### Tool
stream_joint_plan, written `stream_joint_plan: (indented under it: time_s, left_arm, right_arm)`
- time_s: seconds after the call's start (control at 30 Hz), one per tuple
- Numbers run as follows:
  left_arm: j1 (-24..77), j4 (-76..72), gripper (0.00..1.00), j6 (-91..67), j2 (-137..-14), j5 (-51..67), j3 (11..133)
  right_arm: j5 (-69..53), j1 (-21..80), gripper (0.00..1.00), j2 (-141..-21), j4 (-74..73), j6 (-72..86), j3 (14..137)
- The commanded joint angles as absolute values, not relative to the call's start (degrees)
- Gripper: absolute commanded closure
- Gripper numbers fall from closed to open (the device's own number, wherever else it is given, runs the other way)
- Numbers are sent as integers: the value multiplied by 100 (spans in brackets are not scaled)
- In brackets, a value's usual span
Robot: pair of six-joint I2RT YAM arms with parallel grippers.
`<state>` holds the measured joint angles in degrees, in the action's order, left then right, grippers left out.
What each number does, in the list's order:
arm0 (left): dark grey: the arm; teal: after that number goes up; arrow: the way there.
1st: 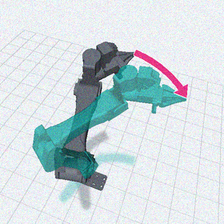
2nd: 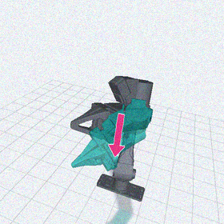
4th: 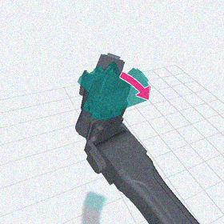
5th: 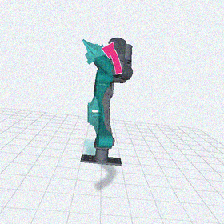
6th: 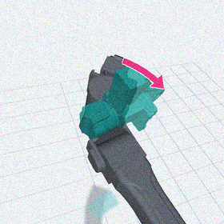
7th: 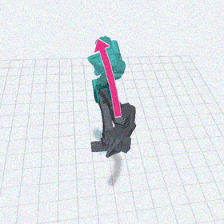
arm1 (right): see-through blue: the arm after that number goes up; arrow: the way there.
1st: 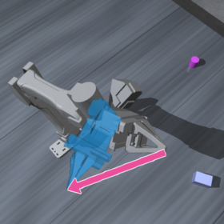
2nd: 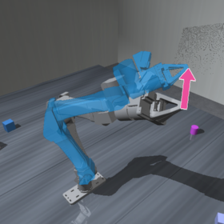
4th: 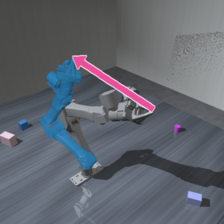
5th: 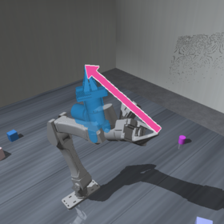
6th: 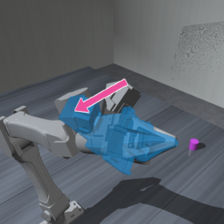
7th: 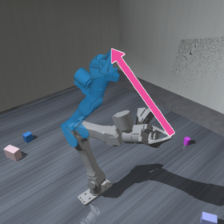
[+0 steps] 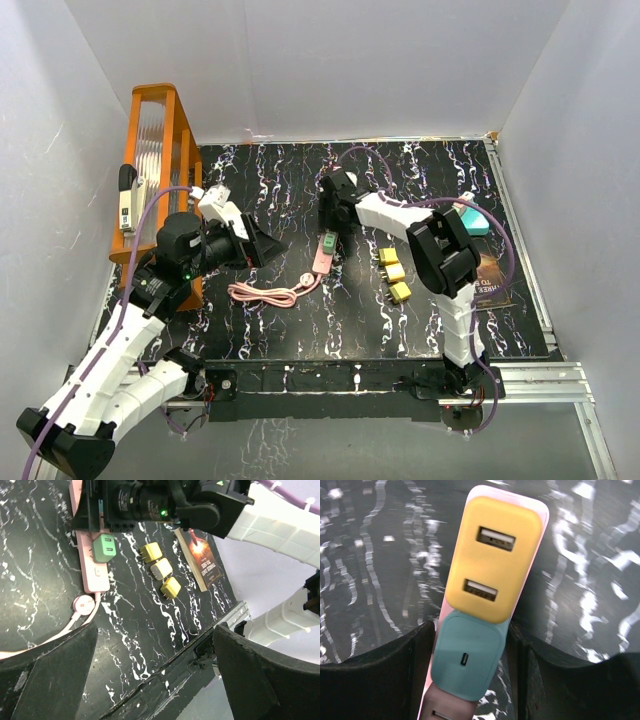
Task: Pull the plug off the socket
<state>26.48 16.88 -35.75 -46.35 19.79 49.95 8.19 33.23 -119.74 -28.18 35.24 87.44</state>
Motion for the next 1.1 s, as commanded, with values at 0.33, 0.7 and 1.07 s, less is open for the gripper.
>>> stream_joint_plan:
  time_s: [0.33, 0.7, 1.07]
  left_arm:
    - [2674, 2156, 2, -4082, -4727, 1494, 5022]
    - [2681, 1338, 2, -4590, -5105, 2135, 4473]
    - [3029, 1828, 24, -3972, -6898, 2030, 5022]
  right_arm:
    - [-1088, 4014, 43, -12306, -2544, 1315, 9487]
    - [-795, 3604, 12, -10319, -2440, 1806, 8828]
    - [-323, 3000, 2, -7879, -979, 2602, 5735]
